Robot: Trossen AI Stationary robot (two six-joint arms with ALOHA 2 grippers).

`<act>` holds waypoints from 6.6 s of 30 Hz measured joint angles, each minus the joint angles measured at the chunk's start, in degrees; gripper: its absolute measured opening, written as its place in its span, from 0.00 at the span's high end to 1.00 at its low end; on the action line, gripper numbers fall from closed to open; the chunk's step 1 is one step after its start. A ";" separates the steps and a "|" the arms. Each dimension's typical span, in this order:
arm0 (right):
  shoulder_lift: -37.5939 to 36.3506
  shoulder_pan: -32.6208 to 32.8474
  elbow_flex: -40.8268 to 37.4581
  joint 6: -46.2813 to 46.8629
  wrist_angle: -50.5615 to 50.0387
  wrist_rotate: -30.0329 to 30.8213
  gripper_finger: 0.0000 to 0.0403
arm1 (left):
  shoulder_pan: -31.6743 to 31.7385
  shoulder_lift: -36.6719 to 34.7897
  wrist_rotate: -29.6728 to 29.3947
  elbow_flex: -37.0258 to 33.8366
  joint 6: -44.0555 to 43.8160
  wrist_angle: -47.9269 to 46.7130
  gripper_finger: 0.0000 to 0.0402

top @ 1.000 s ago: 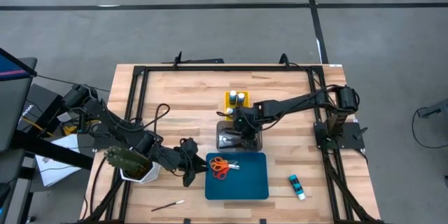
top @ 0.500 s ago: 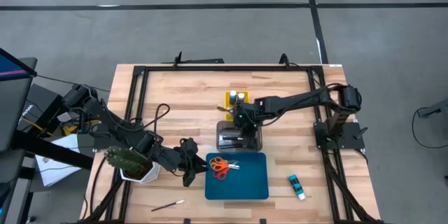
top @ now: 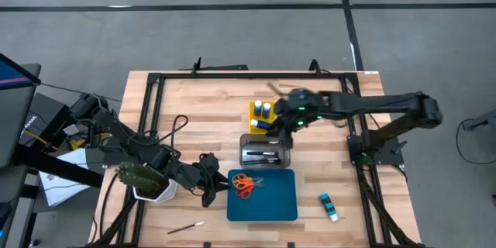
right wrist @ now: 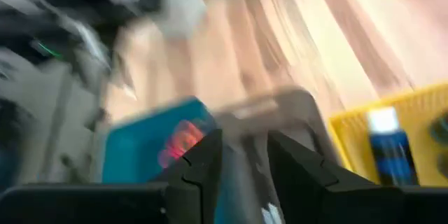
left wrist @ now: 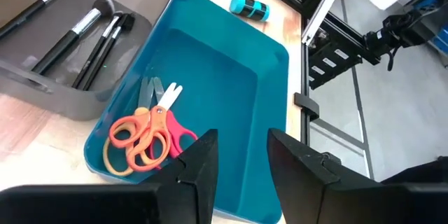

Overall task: Pick & Place Paint Supplies
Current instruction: Put the makeup brush into the black bin

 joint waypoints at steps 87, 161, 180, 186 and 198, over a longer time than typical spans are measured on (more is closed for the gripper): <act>-28.90 84.44 -0.75 33.48 -19.17 101.40 0.72 | -2.04 13.62 22.07 34.45 6.82 -39.58 0.71; -28.79 87.02 -0.75 33.66 -21.33 101.32 0.72 | -4.85 34.20 35.41 49.66 25.11 -67.84 0.59; -28.79 86.82 -0.73 36.47 -21.33 101.34 0.72 | 14.96 20.44 47.79 25.16 45.93 -63.80 0.59; -28.85 85.24 -0.72 36.47 -21.33 101.34 0.72 | 13.35 20.06 55.56 18.36 41.35 -54.78 0.59; -28.90 82.71 -0.72 36.49 -22.64 101.37 0.72 | 5.76 20.48 57.83 12.85 24.50 -39.40 0.59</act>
